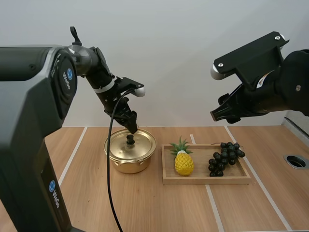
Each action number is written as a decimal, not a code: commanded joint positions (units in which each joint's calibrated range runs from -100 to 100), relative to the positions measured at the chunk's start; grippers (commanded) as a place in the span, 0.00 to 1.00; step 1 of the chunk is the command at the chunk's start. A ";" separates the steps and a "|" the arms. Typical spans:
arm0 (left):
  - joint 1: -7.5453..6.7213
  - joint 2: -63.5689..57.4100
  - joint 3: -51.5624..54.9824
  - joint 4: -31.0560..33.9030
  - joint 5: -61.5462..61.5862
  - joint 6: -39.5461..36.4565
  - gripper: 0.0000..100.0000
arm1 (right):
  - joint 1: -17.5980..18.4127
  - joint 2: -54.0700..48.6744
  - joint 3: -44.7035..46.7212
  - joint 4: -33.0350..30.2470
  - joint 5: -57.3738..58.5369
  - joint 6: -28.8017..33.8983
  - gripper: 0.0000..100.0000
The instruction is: Open the pot, put the pineapple inside, and close it
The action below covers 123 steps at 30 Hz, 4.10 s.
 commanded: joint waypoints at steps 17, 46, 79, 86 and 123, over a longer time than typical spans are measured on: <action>-0.11 4.09 -0.61 2.01 0.13 0.14 1.00 | -0.19 1.53 -0.60 0.16 -0.26 -0.55 1.00; -0.11 6.63 -0.61 0.92 0.13 -2.69 0.00 | -0.19 1.53 -0.60 0.16 -0.26 -0.55 1.00; -0.04 -21.51 -43.07 -14.65 -42.60 -11.99 0.00 | -0.19 1.56 -0.60 4.23 -0.67 -0.55 1.00; -0.04 -28.26 -43.06 -18.26 -93.99 -13.75 0.00 | -0.19 3.47 -0.60 8.98 -4.30 -1.97 1.00; -0.04 -33.32 -43.06 -14.02 -103.57 -13.66 0.00 | -0.03 56.48 -0.60 37.22 -4.21 -19.07 1.00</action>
